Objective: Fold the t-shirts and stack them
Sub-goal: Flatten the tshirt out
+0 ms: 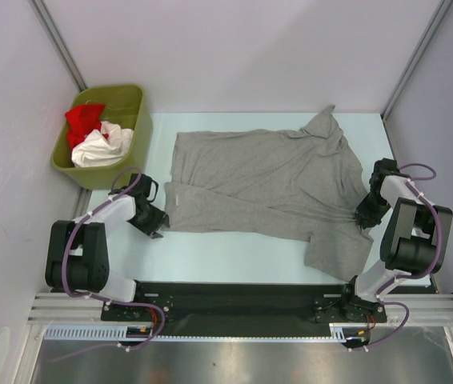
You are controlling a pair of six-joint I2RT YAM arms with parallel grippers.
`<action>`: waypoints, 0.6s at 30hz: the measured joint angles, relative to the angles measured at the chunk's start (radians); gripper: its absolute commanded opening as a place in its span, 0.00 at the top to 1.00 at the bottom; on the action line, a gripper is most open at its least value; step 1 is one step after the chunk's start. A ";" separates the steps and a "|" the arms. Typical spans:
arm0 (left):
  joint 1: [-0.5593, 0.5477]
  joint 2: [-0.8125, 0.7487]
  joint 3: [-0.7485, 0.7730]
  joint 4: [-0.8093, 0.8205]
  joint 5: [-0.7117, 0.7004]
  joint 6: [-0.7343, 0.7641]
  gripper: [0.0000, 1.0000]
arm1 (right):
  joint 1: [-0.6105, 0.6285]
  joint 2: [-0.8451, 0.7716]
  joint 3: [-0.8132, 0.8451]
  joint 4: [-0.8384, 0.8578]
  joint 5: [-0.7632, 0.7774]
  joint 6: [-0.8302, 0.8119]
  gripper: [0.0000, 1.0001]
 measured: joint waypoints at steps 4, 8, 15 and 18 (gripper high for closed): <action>0.001 0.020 0.014 -0.004 0.002 0.001 0.65 | -0.002 -0.001 0.000 0.000 0.000 0.000 0.69; 0.002 0.048 0.035 0.000 0.002 0.016 0.91 | -0.002 -0.003 0.000 0.000 0.000 0.000 0.69; 0.002 0.071 0.061 0.012 -0.006 0.101 1.00 | 0.020 -0.019 -0.016 -0.010 0.000 0.000 0.68; 0.001 0.049 0.061 0.021 -0.072 0.158 1.00 | 0.035 -0.022 -0.027 -0.017 -0.021 -0.004 0.61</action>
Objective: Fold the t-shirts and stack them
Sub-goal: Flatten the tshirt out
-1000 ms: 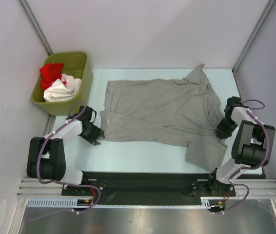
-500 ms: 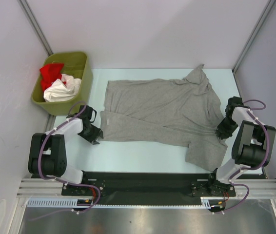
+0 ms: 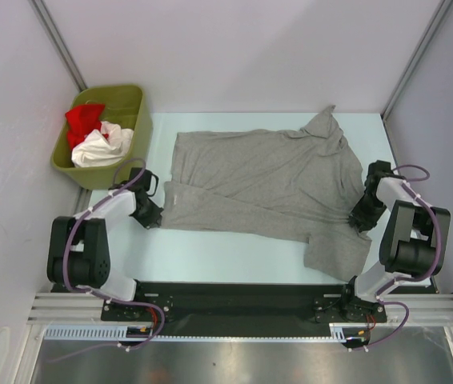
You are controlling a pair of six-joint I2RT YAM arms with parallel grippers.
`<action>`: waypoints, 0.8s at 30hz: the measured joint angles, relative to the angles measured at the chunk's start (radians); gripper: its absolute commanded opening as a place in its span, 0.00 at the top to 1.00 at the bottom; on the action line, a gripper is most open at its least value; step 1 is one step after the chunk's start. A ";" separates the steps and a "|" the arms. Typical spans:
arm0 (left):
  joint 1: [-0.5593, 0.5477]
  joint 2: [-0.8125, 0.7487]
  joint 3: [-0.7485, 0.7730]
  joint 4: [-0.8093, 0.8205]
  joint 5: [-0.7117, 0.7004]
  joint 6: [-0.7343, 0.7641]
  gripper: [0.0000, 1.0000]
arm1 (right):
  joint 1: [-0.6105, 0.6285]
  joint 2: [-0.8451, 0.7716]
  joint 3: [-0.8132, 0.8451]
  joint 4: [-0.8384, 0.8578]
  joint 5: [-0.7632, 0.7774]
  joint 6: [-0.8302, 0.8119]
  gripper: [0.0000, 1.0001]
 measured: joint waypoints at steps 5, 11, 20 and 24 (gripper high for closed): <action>0.001 -0.125 0.023 -0.008 -0.133 0.109 1.00 | 0.035 -0.006 -0.009 -0.021 -0.026 -0.023 0.46; -0.002 -0.170 0.142 0.011 -0.188 0.220 1.00 | 0.066 -0.082 -0.002 -0.090 -0.012 -0.028 0.38; -0.011 -0.169 0.196 0.015 -0.279 0.327 1.00 | 0.179 -0.094 0.173 -0.182 0.043 -0.054 0.41; -0.032 -0.169 0.196 0.015 -0.276 0.343 1.00 | 0.280 -0.066 0.176 -0.134 0.017 -0.052 0.44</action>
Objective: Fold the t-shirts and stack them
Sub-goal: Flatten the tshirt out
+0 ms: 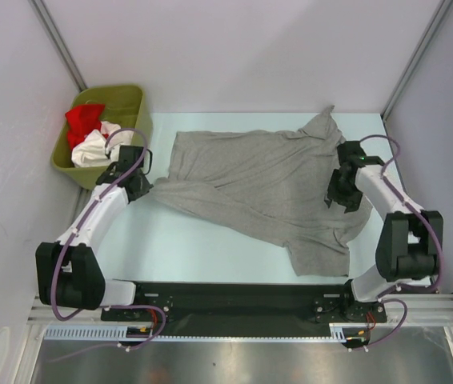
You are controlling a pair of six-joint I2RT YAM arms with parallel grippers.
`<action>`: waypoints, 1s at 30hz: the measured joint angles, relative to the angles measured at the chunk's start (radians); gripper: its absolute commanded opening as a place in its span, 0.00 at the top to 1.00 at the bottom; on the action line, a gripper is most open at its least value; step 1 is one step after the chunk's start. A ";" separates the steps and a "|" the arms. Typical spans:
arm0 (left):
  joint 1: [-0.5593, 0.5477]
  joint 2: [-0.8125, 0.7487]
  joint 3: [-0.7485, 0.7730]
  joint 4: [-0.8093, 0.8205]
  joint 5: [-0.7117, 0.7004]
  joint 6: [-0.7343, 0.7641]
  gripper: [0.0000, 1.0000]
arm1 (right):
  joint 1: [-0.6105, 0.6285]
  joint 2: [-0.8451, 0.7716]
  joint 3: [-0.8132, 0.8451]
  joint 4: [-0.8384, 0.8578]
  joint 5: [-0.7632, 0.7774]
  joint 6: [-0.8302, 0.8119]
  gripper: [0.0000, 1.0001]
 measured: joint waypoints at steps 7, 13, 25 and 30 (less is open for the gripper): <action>-0.023 -0.006 0.000 0.001 0.025 0.041 1.00 | 0.114 0.276 0.065 0.132 0.000 0.027 0.45; -0.023 -0.036 0.000 0.002 0.022 0.067 1.00 | 0.179 0.464 0.286 0.126 0.031 0.042 0.44; -0.023 -0.002 0.088 0.010 -0.050 0.113 1.00 | 0.265 0.879 0.991 -0.024 0.005 0.058 0.27; -0.023 -0.002 0.088 0.010 -0.032 0.111 1.00 | 0.203 0.612 0.669 -0.039 -0.017 0.053 0.23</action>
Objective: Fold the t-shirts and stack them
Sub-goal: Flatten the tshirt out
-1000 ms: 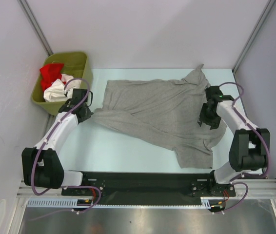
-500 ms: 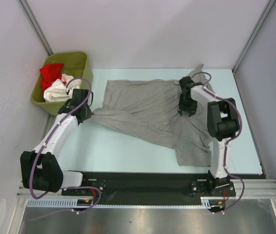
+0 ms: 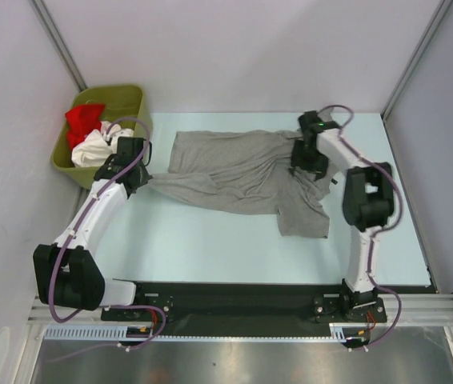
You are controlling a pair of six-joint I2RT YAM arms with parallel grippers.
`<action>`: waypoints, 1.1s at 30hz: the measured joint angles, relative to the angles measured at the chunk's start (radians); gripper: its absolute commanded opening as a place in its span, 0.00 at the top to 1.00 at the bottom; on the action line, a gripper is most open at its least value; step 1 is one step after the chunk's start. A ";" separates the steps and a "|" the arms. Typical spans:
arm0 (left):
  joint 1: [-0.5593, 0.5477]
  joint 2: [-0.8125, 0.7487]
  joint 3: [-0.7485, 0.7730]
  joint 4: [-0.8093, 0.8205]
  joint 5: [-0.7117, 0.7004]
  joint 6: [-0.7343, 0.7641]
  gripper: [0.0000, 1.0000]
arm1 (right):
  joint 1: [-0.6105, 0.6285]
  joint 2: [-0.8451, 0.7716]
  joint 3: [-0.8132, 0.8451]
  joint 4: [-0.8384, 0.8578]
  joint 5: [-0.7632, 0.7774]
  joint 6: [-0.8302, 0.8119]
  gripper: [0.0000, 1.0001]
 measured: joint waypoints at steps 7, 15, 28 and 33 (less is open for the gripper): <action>-0.004 0.000 -0.008 -0.005 0.029 0.000 1.00 | -0.253 -0.614 -0.568 0.077 -0.121 -0.003 0.48; -0.006 0.000 -0.013 -0.021 0.077 -0.005 1.00 | -0.387 -0.744 -0.977 0.190 -0.335 0.003 0.49; -0.006 0.023 -0.013 -0.035 0.095 -0.010 1.00 | -0.350 -0.687 -1.020 0.298 -0.333 -0.008 0.50; -0.006 0.023 -0.013 -0.038 0.094 -0.010 1.00 | -0.326 -0.679 -1.037 0.312 -0.323 -0.007 0.50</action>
